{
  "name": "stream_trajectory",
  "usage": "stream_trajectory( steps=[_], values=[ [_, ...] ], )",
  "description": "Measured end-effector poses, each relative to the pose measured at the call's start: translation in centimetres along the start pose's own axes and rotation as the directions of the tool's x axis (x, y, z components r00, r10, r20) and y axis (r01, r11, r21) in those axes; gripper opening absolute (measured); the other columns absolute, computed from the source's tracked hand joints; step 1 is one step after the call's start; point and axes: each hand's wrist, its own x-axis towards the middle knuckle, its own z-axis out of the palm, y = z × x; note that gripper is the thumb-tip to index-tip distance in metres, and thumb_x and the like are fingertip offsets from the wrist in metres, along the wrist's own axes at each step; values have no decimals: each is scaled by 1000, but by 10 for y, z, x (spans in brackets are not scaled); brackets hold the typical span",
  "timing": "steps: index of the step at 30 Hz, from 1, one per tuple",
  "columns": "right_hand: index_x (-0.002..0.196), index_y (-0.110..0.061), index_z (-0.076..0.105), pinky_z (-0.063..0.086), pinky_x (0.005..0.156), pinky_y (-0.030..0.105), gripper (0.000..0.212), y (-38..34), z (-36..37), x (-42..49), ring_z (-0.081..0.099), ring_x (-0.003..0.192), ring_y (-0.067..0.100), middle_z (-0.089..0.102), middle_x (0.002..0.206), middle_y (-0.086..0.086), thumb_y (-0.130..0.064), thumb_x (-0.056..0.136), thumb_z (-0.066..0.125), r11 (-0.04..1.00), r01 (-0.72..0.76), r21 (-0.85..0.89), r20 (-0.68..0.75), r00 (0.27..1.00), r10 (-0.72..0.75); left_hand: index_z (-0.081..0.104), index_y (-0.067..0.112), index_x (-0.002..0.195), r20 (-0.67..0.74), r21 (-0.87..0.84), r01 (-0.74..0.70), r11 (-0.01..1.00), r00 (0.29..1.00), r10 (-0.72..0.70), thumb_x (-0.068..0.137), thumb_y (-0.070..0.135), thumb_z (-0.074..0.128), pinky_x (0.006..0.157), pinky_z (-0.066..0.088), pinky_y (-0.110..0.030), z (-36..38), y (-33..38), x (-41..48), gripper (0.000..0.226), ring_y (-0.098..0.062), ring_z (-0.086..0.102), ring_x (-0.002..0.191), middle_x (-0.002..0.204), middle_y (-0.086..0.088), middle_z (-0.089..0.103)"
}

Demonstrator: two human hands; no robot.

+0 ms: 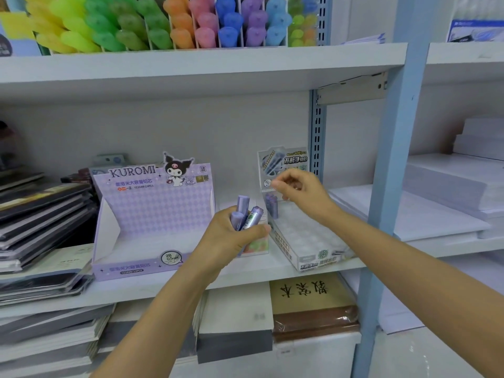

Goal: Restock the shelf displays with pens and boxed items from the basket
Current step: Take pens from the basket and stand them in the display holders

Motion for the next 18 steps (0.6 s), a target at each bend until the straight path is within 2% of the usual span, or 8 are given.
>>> stream_trajectory(
  steps=[3,6,8,10,14,16,18],
  values=[
    [98,-9,63,51,65,22,16,-24,-4,-22,63,68,11,69,79,0,-23,91,65,961,-11,278,195,980,-45,52,17,73,35,11,-28,1000,999,28,79,17,78,38,36,-13,5,4,-2,26,-2,45,39,51,7,49],
    [106,-11,65,55,78,24,20,-37,-3,-42,67,83,16,69,88,3,-11,87,69,916,10,401,281,950,-133,56,16,75,122,-4,-42,999,992,43,82,23,76,37,33,-14,11,12,-7,22,-4,43,39,48,6,50],
    [105,-11,68,55,80,25,20,-42,-6,-47,67,86,16,70,93,6,-8,86,69,911,-3,413,260,959,-115,58,11,82,137,-6,-32,999,990,33,82,30,75,38,31,-18,12,16,-10,25,-9,42,42,53,-1,51],
    [102,-7,69,53,75,23,16,-45,-12,-46,65,78,12,70,88,3,-10,86,68,912,-23,410,197,978,-64,57,7,86,155,-46,-21,999,987,28,85,33,72,39,28,-21,13,18,-12,30,-13,37,47,60,-7,48],
    [90,-6,69,51,67,25,9,-45,-20,-42,60,63,11,66,73,2,-14,87,67,903,-50,427,39,999,36,57,12,80,115,-161,-5,987,993,24,90,27,66,36,26,-17,11,22,-16,20,-6,32,38,48,8,47],
    [97,-7,69,52,70,27,16,-44,-22,-44,63,69,15,68,81,7,-19,87,66,880,-49,472,48,998,30,61,13,76,86,-161,-9,987,996,23,91,31,64,35,24,-17,11,21,-16,24,-6,29,36,44,9,42],
    [113,-8,66,53,78,27,28,-43,-23,-47,66,82,19,68,98,12,-20,88,64,851,-38,523,96,995,-14,64,13,73,55,-169,-9,986,998,18,91,37,62,35,22,-17,12,21,-15,31,-7,27,37,44,7,38]
  ],
)
